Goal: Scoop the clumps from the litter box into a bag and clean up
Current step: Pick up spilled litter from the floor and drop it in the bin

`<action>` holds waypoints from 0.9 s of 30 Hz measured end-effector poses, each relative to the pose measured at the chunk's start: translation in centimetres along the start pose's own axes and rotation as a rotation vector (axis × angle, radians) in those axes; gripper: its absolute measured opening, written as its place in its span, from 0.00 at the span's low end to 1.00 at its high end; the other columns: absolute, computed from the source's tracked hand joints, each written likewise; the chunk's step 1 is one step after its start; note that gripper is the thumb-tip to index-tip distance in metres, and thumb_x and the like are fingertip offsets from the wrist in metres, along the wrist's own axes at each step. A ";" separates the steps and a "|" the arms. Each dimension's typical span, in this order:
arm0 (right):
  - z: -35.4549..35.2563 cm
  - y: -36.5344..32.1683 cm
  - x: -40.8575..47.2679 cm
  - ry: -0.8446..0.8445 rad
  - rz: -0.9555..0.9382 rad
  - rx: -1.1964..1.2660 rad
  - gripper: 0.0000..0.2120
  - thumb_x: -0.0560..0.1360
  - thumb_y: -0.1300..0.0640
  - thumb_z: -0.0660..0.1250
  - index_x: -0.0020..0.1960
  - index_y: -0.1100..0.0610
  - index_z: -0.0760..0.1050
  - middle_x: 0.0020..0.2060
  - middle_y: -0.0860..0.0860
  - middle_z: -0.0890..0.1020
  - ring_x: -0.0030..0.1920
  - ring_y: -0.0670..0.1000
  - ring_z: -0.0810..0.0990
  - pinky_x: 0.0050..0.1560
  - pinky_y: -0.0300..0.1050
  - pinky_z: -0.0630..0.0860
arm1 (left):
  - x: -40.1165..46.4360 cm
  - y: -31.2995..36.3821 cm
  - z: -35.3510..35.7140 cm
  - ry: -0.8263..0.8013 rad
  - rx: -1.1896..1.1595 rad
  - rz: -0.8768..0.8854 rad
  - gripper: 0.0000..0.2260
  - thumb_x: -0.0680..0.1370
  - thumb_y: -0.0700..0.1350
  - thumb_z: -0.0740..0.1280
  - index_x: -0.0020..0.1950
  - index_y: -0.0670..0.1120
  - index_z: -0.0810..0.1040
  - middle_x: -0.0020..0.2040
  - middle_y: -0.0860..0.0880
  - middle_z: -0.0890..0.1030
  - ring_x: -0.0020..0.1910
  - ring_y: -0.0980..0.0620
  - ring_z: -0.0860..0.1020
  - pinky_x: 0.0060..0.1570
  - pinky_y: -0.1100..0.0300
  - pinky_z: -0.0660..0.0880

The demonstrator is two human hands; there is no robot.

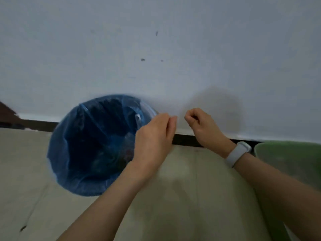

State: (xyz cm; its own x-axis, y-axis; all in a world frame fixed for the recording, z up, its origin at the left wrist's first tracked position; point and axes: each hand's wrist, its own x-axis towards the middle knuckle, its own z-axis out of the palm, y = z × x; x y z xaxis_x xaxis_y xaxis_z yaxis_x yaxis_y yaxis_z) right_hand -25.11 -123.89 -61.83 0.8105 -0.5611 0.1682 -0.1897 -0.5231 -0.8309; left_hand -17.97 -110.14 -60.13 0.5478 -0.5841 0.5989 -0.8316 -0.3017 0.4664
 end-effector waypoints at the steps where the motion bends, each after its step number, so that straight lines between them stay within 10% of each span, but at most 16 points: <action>1: 0.9 -1.2 0.6 -0.008 -0.046 -0.009 0.06 0.78 0.64 0.59 0.42 0.57 0.68 0.36 0.46 0.70 0.36 0.44 0.69 0.39 0.27 0.65 | 0.3 -1.0 -0.9 -0.010 0.060 -0.034 0.15 0.78 0.50 0.55 0.33 0.47 0.61 0.27 0.52 0.63 0.23 0.52 0.62 0.24 0.59 0.60; 7: 6.5 -4.8 2.0 -0.172 -0.352 -0.443 0.11 0.77 0.57 0.59 0.52 0.57 0.78 0.53 0.52 0.77 0.58 0.55 0.69 0.57 0.49 0.63 | -0.5 -6.2 -5.2 -0.201 0.305 -0.295 0.09 0.79 0.47 0.60 0.54 0.45 0.75 0.48 0.46 0.77 0.46 0.45 0.76 0.40 0.53 0.71; 11: 7.1 -4.8 1.0 -0.114 -0.386 -0.452 0.16 0.74 0.47 0.58 0.47 0.53 0.82 0.59 0.52 0.78 0.66 0.58 0.67 0.65 0.56 0.61 | -1.1 -6.8 -6.1 -0.411 0.409 -0.404 0.24 0.79 0.51 0.59 0.74 0.50 0.58 0.67 0.45 0.66 0.64 0.43 0.66 0.59 0.48 0.68; 20: 3.9 1.3 -2.9 0.128 -0.141 -0.230 0.09 0.75 0.59 0.61 0.51 0.63 0.74 0.50 0.59 0.76 0.52 0.58 0.74 0.54 0.45 0.68 | -4.5 -0.7 -2.1 -0.140 0.143 0.167 0.11 0.76 0.43 0.60 0.54 0.43 0.79 0.54 0.45 0.79 0.55 0.50 0.73 0.52 0.55 0.66; 27: 4.3 9.9 -8.4 -0.337 0.261 -0.529 0.21 0.79 0.56 0.57 0.71 0.57 0.63 0.68 0.57 0.69 0.67 0.58 0.67 0.66 0.51 0.65 | -12.3 0.3 2.7 -0.499 -0.037 0.287 0.13 0.75 0.46 0.59 0.56 0.45 0.78 0.55 0.46 0.79 0.54 0.49 0.76 0.51 0.56 0.73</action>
State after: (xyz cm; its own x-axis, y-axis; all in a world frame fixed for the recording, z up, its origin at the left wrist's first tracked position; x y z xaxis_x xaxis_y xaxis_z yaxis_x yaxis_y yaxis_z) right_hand -31.43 -121.60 -73.77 0.8133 -0.5260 -0.2488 -0.5790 -0.6891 -0.4358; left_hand -25.18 -105.07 -69.08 0.1836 -0.9261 0.3294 -0.9320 -0.0574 0.3580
